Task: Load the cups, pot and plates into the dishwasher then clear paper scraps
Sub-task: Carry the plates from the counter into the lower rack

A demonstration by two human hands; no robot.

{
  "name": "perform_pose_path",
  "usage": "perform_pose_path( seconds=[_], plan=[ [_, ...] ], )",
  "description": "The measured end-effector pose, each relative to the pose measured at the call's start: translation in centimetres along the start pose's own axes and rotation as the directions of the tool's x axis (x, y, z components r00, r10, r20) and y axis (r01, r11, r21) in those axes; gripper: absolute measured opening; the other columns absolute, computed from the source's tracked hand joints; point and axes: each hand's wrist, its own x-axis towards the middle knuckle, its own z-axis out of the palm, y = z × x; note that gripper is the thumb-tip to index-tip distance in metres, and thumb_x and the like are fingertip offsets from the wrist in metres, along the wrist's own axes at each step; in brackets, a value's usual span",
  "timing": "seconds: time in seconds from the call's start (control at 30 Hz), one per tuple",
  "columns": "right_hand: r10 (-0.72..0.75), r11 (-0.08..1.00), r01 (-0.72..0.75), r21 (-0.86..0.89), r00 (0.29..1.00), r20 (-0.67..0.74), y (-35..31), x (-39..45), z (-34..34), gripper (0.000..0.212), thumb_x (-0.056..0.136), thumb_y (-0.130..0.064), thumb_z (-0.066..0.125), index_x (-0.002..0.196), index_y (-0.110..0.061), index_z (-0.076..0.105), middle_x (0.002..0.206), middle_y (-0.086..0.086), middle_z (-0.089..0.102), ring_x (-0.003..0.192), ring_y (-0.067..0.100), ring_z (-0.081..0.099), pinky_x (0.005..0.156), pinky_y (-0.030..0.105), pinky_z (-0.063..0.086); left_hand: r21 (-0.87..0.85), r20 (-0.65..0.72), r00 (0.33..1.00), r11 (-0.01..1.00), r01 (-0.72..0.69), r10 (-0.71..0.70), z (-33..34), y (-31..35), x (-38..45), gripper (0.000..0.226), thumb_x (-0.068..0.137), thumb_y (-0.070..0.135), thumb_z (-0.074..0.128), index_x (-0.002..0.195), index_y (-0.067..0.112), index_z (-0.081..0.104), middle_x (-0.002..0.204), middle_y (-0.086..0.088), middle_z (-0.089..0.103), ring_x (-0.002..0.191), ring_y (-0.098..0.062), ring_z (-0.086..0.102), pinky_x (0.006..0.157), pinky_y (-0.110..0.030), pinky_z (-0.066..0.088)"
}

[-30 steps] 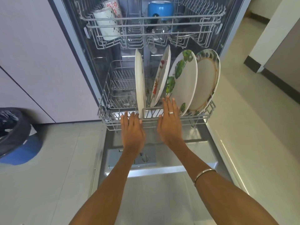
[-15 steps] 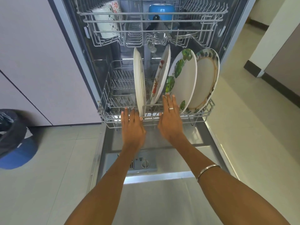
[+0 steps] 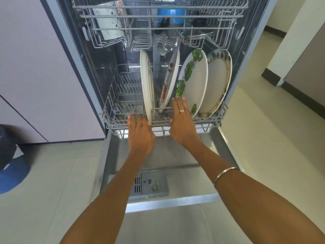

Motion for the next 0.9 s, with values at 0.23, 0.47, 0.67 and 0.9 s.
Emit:
perform_pose_path(
  seconds=[0.23, 0.47, 0.67, 0.9],
  plan=[
    [-0.002, 1.000, 0.003, -0.016, 0.999, 0.032, 0.7, 2.5, 0.8, 0.097, 0.081, -0.004, 0.058, 0.157, -0.006, -0.003, 0.165, 0.008, -0.009, 0.151, 0.027, -0.017, 0.124, 0.047, 0.008, 0.039, 0.034, 0.999, 0.999, 0.007, -0.008, 0.9, 0.0, 2.6, 0.064, 0.095, 0.027, 0.011, 0.142, 0.000, 0.042, 0.150, -0.019, 0.042, 0.146, -0.039, 0.022, 0.123, -0.049, 0.004],
    [-0.011, 0.996, 0.015, -0.092, 0.999, 0.049, 1.2, 7.0, 2.4, 0.071, 0.079, -0.016, 0.068, 0.143, 0.002, 0.042, 0.165, 0.010, -0.004, 0.151, 0.031, -0.012, 0.121, 0.054, 0.014, 0.074, 0.110, 0.994, 0.997, 0.012, -0.020, 1.2, -0.4, 6.2, 0.056, 0.098, 0.030, 0.035, 0.148, 0.002, 0.035, 0.155, -0.016, 0.035, 0.149, -0.038, 0.013, 0.123, -0.049, 0.001],
    [-0.010, 0.999, 0.010, -0.034, 1.000, 0.019, 1.8, 8.5, 2.1, 0.101, 0.085, -0.010, 0.065, 0.157, -0.011, -0.007, 0.165, 0.003, -0.013, 0.151, 0.025, -0.016, 0.121, 0.048, 0.021, 0.113, 0.090, 0.996, 0.993, -0.024, 0.014, 1.7, -0.8, 8.0, 0.054, 0.095, 0.028, 0.041, 0.142, 0.002, 0.042, 0.150, -0.015, 0.041, 0.148, -0.039, 0.014, 0.123, -0.049, -0.001],
    [-0.005, 0.997, 0.001, -0.071, 0.999, -0.045, 2.1, 11.2, 4.0, 0.103, 0.082, -0.005, 0.065, 0.157, -0.009, -0.005, 0.164, 0.005, -0.016, 0.151, 0.027, -0.016, 0.122, 0.049, 0.017, 0.128, 0.067, 0.998, 0.991, -0.030, 0.022, 2.9, -1.3, 11.0, 0.057, 0.091, 0.029, 0.047, 0.141, 0.001, 0.044, 0.149, -0.016, 0.042, 0.147, -0.040, 0.018, 0.122, -0.051, 0.002]
  ],
)
